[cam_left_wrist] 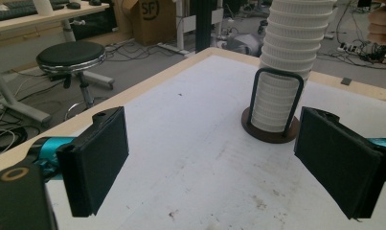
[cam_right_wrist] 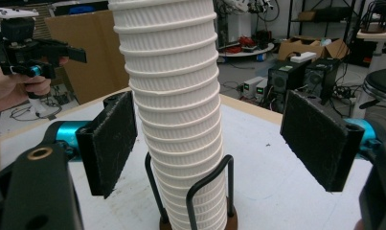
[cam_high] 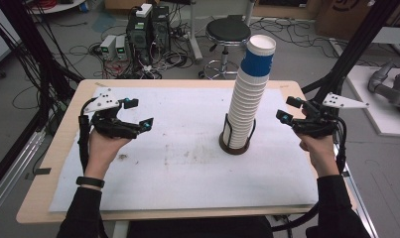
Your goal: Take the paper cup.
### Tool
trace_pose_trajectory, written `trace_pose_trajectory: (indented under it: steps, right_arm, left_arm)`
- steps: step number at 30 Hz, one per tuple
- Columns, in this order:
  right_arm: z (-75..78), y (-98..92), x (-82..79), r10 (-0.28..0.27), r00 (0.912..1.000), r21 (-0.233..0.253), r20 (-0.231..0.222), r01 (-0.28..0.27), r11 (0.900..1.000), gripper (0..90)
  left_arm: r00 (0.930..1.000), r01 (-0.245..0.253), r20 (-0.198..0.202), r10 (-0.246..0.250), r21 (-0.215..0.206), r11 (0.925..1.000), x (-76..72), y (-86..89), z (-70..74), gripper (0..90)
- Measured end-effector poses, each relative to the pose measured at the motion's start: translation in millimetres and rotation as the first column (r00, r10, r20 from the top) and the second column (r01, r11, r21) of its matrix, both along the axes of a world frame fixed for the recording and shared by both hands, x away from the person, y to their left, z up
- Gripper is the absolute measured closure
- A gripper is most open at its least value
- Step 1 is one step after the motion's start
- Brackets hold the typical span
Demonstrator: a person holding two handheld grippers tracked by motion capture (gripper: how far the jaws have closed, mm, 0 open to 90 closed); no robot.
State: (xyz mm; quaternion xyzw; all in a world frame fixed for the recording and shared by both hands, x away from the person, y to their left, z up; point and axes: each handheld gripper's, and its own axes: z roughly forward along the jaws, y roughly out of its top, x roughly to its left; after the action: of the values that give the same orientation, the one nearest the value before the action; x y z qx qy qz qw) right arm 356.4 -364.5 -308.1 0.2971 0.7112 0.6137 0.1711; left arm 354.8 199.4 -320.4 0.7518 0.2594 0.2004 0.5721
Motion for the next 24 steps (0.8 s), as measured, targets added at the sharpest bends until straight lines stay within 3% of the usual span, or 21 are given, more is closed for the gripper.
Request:
trace_pose_trajectory:
  steps: [6,13,24]
  right_arm:
    - [-3.2,0.5,3.2,0.002,0.9999,-0.013,-0.012,-0.002,1.0,20.2]
    - [2.7,6.8,-4.9,-0.018,0.9989,-0.028,0.043,0.019,0.999,18.8]
    - [9.0,19.8,-5.1,-0.043,0.9979,-0.017,0.048,0.043,0.999,15.1]
  left_arm:
    - [1.0,-0.006,-0.005,0.006,-0.015,0.9999,-0.7,2.8,-1.0,11.6]
    - [0.9999,-0.004,-0.015,0.004,-0.015,0.9999,-0.2,3.5,-2.1,11.6]
    - [0.9999,-0.003,-0.016,0.003,-0.013,0.9999,-3.2,4.6,-1.7,11.6]
